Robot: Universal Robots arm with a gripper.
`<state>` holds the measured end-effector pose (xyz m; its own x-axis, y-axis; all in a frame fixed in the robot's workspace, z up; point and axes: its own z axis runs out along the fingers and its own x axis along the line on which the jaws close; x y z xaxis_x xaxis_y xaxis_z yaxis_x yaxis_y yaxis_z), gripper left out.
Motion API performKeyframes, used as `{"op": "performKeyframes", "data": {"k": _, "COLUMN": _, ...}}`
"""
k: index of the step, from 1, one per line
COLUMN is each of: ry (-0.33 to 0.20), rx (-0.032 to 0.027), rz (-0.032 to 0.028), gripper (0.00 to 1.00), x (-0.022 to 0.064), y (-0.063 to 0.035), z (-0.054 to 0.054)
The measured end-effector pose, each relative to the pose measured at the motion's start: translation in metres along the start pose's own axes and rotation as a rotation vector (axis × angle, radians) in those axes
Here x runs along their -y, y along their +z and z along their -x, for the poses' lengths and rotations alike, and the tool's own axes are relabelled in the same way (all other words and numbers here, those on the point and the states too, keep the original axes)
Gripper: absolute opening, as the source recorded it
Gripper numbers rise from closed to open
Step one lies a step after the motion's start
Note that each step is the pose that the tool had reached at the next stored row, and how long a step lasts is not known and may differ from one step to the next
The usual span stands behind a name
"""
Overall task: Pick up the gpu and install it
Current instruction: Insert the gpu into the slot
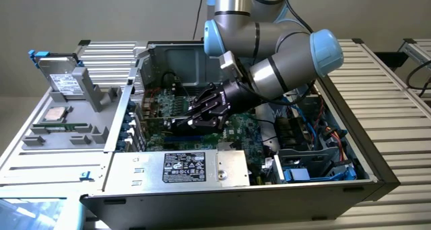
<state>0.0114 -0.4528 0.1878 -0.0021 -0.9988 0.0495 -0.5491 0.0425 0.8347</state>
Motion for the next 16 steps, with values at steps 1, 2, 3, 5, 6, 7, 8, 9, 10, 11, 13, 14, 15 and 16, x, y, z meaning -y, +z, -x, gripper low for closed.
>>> {"op": "performKeyframes", "data": {"k": 1, "ry": 0.000, "rx": -0.0005, "rz": -0.0001, "gripper": 0.28, "x": 0.0003, "y": 0.0002, "z": 0.0000}}
{"op": "performKeyframes", "data": {"k": 2, "ry": 0.000, "rx": -0.0007, "rz": 0.0000, "gripper": 0.28, "x": 0.0005, "y": 0.0003, "z": 0.0000}}
{"op": "performKeyframes", "data": {"k": 3, "ry": 0.000, "rx": -0.0008, "rz": -0.0001, "gripper": 0.28, "x": 0.0009, "y": 0.0005, "z": 0.0001}}
{"op": "performKeyframes", "data": {"k": 5, "ry": 0.000, "rx": -0.0007, "rz": 0.0000, "gripper": 0.28, "x": 0.0013, "y": 0.0009, "z": 0.0001}}
{"op": "performKeyframes", "data": {"k": 6, "ry": 0.000, "rx": -0.0007, "rz": 0.0000, "gripper": 0.28, "x": 0.0015, "y": 0.0011, "z": 0.0004}}
{"op": "performKeyframes", "data": {"k": 7, "ry": 0.000, "rx": -0.0008, "rz": 0.0001, "gripper": 0.28, "x": 0.0015, "y": 0.0013, "z": 0.0006}}
{"op": "performKeyframes", "data": {"k": 8, "ry": 0.000, "rx": -0.0009, "rz": 0.0000, "gripper": 0.28, "x": 0.0017, "y": 0.0014, "z": 0.0006}}
{"op": "performKeyframes", "data": {"k": 9, "ry": 0.000, "rx": -0.0009, "rz": 0.0000, "gripper": 0.28, "x": 0.0018, "y": 0.0016, "z": 0.0006}}
{"op": "performKeyframes", "data": {"k": 10, "ry": 0.000, "rx": -0.0009, "rz": 0.0001, "gripper": 0.28, "x": 0.0019, "y": 0.0018, "z": 0.0007}}
{"op": "performKeyframes", "data": {"k": 11, "ry": 0.000, "rx": -0.0010, "rz": 0.0000, "gripper": 0.28, "x": 0.0022, "y": 0.0020, "z": 0.0008}}
{"op": "performKeyframes", "data": {"k": 13, "ry": 0.000, "rx": -0.0008, "rz": -0.0001, "gripper": 0.28, "x": 0.0023, "y": 0.0024, "z": 0.0013}}
{"op": "performKeyframes", "data": {"k": 14, "ry": 0.000, "rx": -0.0010, "rz": 0.0000, "gripper": 0.28, "x": 0.0023, "y": 0.0024, "z": 0.0014}}
{"op": "performKeyframes", "data": {"k": 15, "ry": 0.000, "rx": -0.0011, "rz": 0.0000, "gripper": 0.28, "x": 0.0023, "y": 0.0024, "z": 0.0013}}
{"op": "performKeyframes", "data": {"k": 16, "ry": 0.000, "rx": -0.0012, "rz": 0.0000, "gripper": 0.28, "x": 0.0023, "y": 0.0023, "z": 0.0013}}
